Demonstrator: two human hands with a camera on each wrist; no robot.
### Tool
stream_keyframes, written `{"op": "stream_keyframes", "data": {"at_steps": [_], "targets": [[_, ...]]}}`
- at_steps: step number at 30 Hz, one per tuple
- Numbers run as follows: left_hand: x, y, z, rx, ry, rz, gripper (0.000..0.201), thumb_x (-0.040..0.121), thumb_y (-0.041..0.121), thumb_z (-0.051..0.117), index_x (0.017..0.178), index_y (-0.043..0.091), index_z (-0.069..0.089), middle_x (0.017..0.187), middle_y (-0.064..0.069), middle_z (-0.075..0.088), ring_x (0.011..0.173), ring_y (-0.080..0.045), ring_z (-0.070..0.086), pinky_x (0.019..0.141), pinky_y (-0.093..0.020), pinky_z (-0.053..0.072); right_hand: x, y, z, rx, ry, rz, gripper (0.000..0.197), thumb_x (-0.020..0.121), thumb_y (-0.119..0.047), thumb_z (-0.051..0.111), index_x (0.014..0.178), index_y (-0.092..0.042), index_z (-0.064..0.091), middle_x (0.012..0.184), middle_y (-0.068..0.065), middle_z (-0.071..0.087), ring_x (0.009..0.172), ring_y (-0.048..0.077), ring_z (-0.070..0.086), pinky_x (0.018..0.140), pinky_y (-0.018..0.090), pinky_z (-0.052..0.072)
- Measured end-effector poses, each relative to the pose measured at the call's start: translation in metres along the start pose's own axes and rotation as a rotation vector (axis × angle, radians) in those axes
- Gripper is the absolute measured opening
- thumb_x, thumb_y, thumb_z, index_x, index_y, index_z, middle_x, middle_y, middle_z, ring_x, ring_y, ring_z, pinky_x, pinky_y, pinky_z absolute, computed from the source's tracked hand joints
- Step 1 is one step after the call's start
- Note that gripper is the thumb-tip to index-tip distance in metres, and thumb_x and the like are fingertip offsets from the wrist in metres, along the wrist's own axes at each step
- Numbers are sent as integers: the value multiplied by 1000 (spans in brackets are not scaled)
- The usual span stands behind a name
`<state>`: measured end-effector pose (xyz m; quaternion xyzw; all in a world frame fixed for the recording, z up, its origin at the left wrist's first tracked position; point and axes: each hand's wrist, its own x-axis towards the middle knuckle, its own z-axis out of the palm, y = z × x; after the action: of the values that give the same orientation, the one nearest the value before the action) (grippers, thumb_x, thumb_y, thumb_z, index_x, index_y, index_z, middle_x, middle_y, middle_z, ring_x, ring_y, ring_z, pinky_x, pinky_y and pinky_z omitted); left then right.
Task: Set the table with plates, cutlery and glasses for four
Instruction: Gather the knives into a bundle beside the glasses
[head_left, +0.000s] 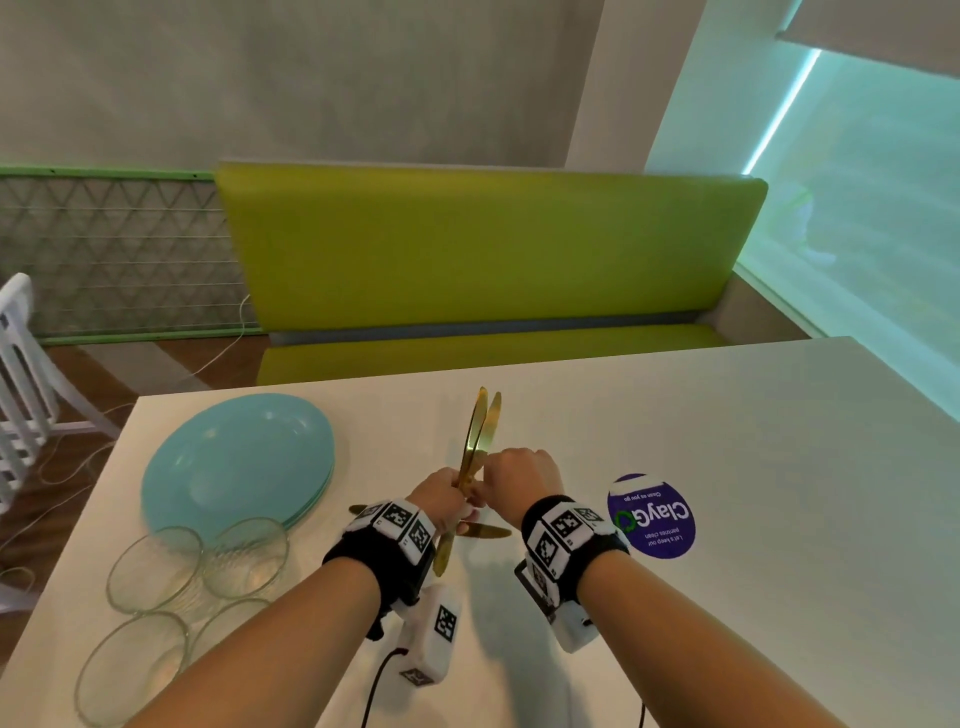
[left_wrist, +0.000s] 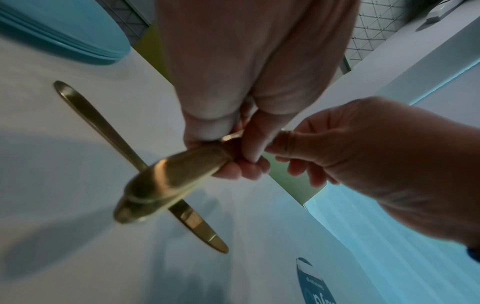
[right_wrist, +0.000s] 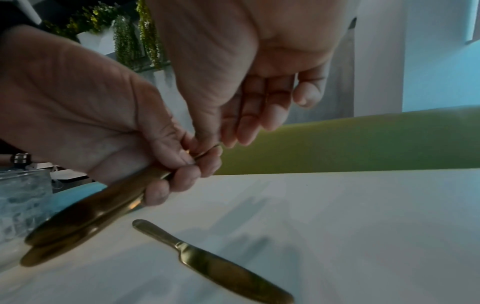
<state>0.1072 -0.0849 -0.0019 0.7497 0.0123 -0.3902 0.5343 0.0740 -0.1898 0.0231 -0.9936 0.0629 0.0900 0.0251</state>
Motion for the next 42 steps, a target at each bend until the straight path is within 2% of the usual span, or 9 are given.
{"op": "stream_keyframes", "data": {"at_steps": [2,6,9,12,17,23,28,34,42], "targets": [[2,1,-5,-37,66,-17,22,88,-10,39,88,10,48,76,-5,54,60,-13,47,53,-23,36,1,0,4,42,-31,25,36,94,-41,45,98,-12,67,100,6,69,96,24,62,81,31,41],[8,3,-26,-96,266,-16,18,93,2,38,108,6,47,75,-5,52,60,-15,46,52,-25,38,4,-2,18,21,-145,63,37,97,-38,44,110,-11,65,113,8,65,107,25,60,89,33,42],[7,7,-44,-126,299,-20,15,94,5,36,104,5,47,72,-5,49,58,-15,43,52,-25,37,7,-2,30,23,-208,110,29,96,-26,48,116,-12,64,119,7,62,112,24,58,96,33,41],[5,10,-57,-204,313,-32,15,95,6,34,102,3,47,69,-6,46,55,-15,39,51,-25,33,8,-3,35,28,-227,152,27,94,-17,49,117,-13,64,120,6,62,111,24,59,97,31,44],[7,6,-72,-293,348,-49,19,96,7,30,101,5,49,68,-5,45,55,-15,40,50,-24,33,15,-20,38,68,-225,116,30,94,-15,49,122,-13,61,125,7,58,115,25,56,100,32,44],[7,-2,-84,-321,322,-62,28,96,6,29,78,11,50,67,-6,48,56,-17,44,52,-28,39,19,-59,57,64,-272,-28,34,95,-13,42,126,-12,55,127,11,53,120,30,48,97,38,42],[3,-9,-89,-271,268,-43,24,100,8,29,87,11,49,71,-6,49,60,-17,47,55,-28,43,18,-72,66,2,-270,-11,32,97,-8,36,120,-5,59,124,12,54,119,29,45,94,38,42],[-1,-21,-90,-204,201,-21,23,100,10,33,86,13,51,78,-7,52,66,-18,52,56,-30,46,5,-68,65,-52,-273,26,32,97,-5,36,120,-4,58,123,13,56,118,28,49,93,37,45],[-20,-25,-77,-129,154,9,24,100,8,34,85,14,51,78,-7,53,67,-18,53,60,-30,47,-22,-60,64,-19,-380,109,29,90,-15,54,116,-7,62,121,11,61,112,29,59,90,35,49]]}}
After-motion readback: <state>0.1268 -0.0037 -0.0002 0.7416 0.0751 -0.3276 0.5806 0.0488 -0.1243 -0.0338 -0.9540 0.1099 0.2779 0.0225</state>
